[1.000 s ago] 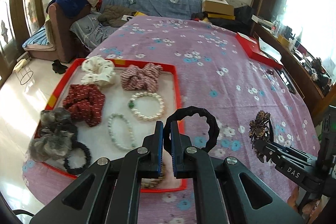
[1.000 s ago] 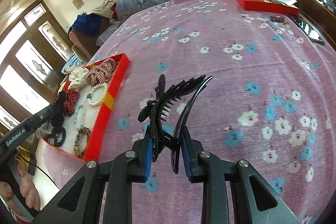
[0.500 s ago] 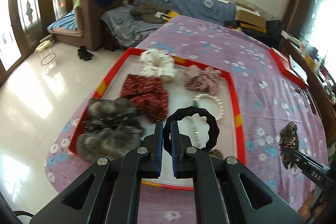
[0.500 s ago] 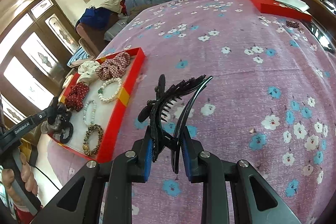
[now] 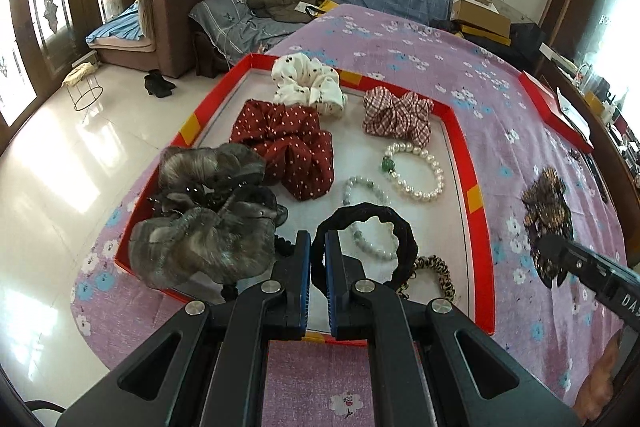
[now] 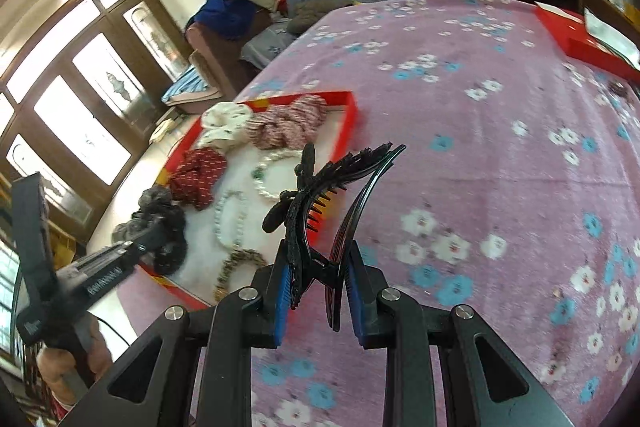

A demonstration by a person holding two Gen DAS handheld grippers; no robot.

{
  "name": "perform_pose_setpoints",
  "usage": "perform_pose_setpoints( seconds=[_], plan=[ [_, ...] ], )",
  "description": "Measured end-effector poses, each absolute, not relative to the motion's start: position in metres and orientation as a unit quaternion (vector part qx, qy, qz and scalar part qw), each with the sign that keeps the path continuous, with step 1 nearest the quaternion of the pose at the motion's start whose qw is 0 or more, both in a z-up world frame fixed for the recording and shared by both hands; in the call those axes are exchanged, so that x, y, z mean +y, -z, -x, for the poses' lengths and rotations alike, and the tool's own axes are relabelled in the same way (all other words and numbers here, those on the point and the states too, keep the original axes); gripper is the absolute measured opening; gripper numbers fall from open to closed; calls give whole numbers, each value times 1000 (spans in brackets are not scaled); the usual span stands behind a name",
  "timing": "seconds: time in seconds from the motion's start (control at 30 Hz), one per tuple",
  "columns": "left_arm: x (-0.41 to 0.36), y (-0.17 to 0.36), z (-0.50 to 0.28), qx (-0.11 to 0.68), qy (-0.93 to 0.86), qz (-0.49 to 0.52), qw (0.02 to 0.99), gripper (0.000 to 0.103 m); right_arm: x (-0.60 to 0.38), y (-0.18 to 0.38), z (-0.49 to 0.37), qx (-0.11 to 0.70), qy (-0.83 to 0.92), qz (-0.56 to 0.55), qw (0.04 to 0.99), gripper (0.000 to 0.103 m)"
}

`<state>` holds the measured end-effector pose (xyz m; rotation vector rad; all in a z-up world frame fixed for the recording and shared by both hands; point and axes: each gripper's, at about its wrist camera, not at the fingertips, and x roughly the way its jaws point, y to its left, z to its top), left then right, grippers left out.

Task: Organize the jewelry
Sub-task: 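Carry the hair tie and claw clip over the tray with both tools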

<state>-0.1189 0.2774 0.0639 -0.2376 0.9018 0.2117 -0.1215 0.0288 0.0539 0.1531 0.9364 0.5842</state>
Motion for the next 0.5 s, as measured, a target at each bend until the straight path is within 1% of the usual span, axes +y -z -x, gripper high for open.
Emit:
perform_pose_setpoints(
  seconds=[0.5],
  plan=[
    [288, -48, 113, 444, -110, 121, 881, 7, 87, -58, 107, 444, -326, -42, 834, 28]
  ],
)
